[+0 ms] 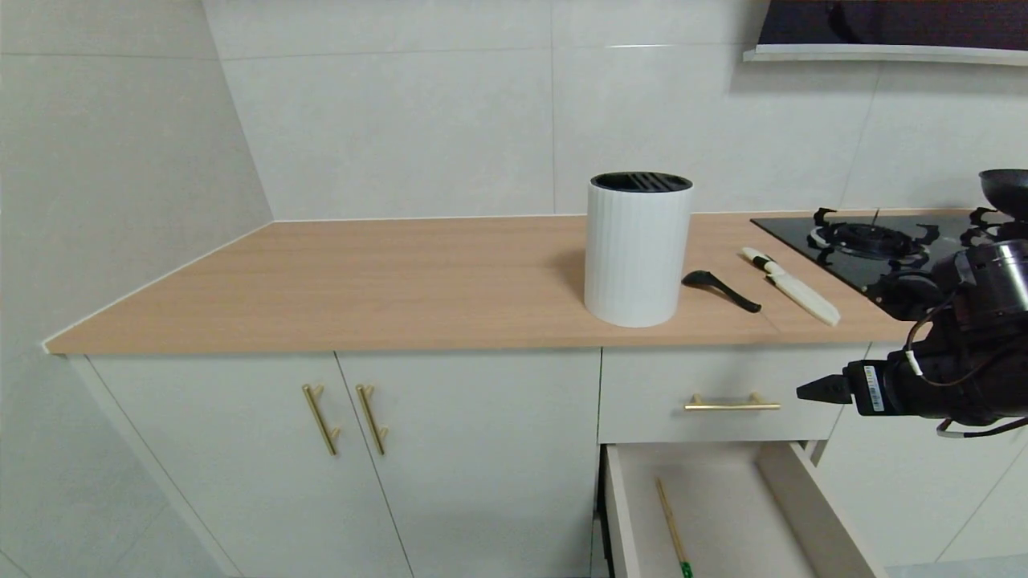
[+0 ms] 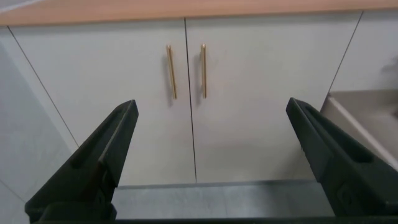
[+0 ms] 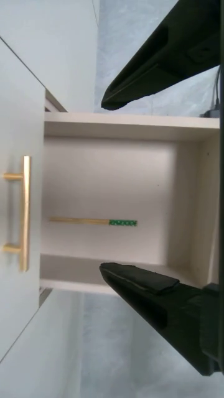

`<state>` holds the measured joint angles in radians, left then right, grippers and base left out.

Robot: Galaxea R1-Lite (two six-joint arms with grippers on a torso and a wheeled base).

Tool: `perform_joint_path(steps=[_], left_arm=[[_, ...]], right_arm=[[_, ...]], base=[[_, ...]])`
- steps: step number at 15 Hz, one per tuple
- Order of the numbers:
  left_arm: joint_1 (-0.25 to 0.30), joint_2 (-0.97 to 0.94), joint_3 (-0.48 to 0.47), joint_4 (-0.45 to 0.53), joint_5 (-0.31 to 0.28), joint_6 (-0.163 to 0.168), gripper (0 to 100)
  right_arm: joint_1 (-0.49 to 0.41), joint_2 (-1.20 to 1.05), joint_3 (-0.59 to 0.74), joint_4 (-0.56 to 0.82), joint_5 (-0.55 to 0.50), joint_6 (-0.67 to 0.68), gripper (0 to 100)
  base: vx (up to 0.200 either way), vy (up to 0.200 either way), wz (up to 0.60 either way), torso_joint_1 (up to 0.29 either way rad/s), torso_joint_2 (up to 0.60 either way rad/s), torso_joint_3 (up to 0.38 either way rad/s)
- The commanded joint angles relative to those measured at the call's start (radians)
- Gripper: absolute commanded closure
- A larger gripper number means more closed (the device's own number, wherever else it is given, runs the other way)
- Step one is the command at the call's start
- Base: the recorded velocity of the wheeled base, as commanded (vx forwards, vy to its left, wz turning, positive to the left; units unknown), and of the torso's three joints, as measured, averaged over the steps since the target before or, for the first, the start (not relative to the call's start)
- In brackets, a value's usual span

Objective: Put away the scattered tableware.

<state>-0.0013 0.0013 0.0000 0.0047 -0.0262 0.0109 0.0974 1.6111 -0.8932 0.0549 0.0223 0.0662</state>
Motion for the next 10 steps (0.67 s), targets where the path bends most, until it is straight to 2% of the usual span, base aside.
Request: perform_joint_path(steps=[1, 7, 10], left_arm=[[0.000, 0.000, 0.000, 0.000, 0.000, 0.000, 0], [0.000, 0.000, 0.000, 0.000, 0.000, 0.000, 0], [0.000, 0.000, 0.000, 0.000, 0.000, 0.000, 0]], right_arm=[[0.002, 0.009, 0.000, 0.000, 0.001, 0.000, 0], [0.011, 0.016, 0.007, -0.001, 0.002, 0.000, 0], [0.013, 0.049, 0.000, -0.026, -0.012, 0.000, 0]], base=[[0.000, 0.000, 0.00, 0.193, -0.49, -0.281], [0.000, 0.000, 0.00, 0.208, -0.48, -0.275], [0.000, 0.000, 0.00, 0.076, -0.14, -0.082]])
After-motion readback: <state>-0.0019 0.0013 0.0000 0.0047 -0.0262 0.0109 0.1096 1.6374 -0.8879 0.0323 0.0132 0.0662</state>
